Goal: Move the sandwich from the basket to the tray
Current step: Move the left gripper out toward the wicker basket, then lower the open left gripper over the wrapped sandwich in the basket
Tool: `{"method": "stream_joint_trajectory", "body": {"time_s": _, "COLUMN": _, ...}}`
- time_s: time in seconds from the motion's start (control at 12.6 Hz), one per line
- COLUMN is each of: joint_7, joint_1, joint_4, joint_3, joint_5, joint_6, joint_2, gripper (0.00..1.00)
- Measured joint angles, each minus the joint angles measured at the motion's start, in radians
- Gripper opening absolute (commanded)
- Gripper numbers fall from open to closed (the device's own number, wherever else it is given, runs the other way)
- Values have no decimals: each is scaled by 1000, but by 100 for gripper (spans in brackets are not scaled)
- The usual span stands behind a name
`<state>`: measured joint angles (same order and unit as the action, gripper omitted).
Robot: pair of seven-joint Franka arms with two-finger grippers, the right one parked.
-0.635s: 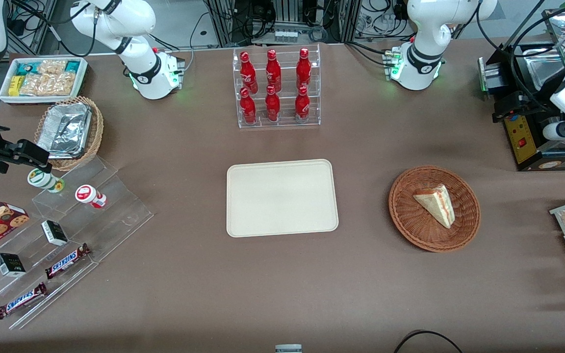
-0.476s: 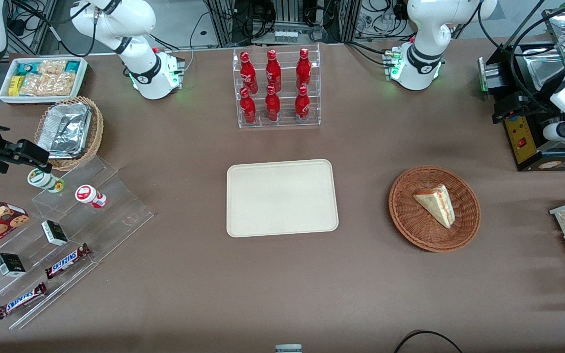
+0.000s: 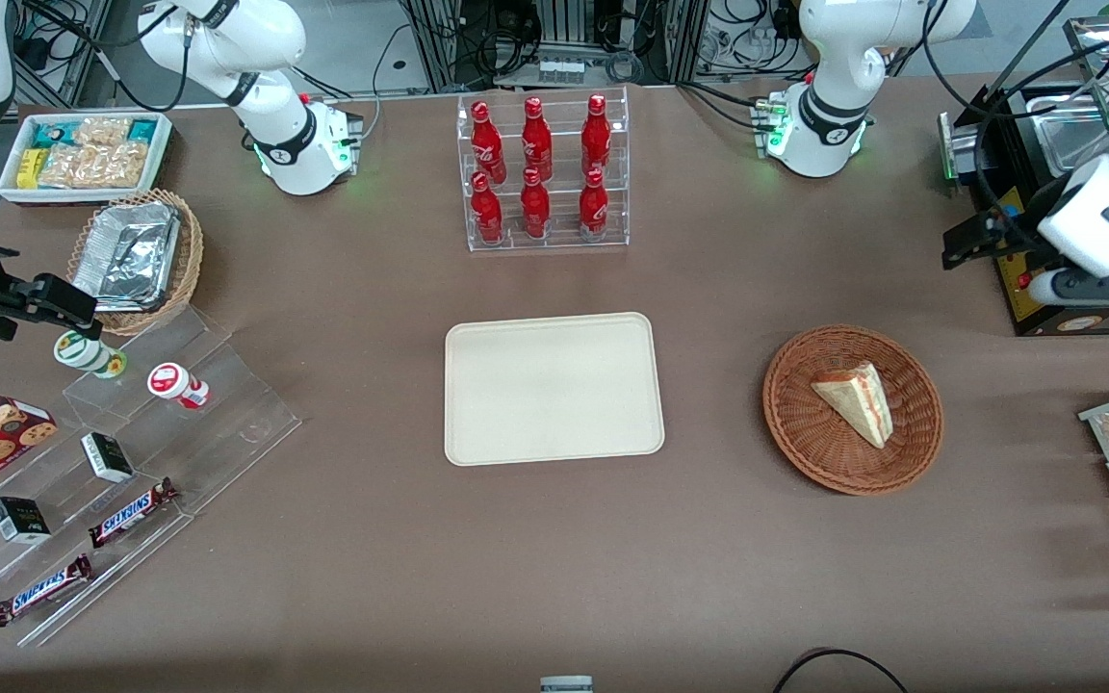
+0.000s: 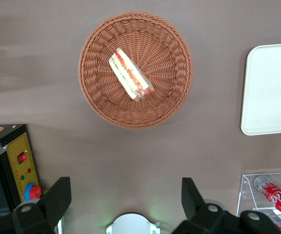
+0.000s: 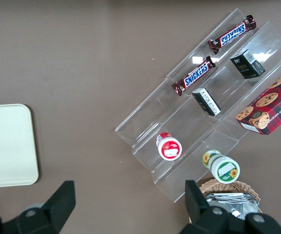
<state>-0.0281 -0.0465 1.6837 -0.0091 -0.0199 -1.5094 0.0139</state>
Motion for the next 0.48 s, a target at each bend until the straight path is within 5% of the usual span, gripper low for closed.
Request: {"method": "stream_joint_trajectory", "body": {"time_s": 0.48, "joint_7": 1, "joint_1": 0, "joint_4": 241, "joint_3": 1, "joint_5": 2, "joint_6": -295, "joint_2": -4, "gripper": 100}}
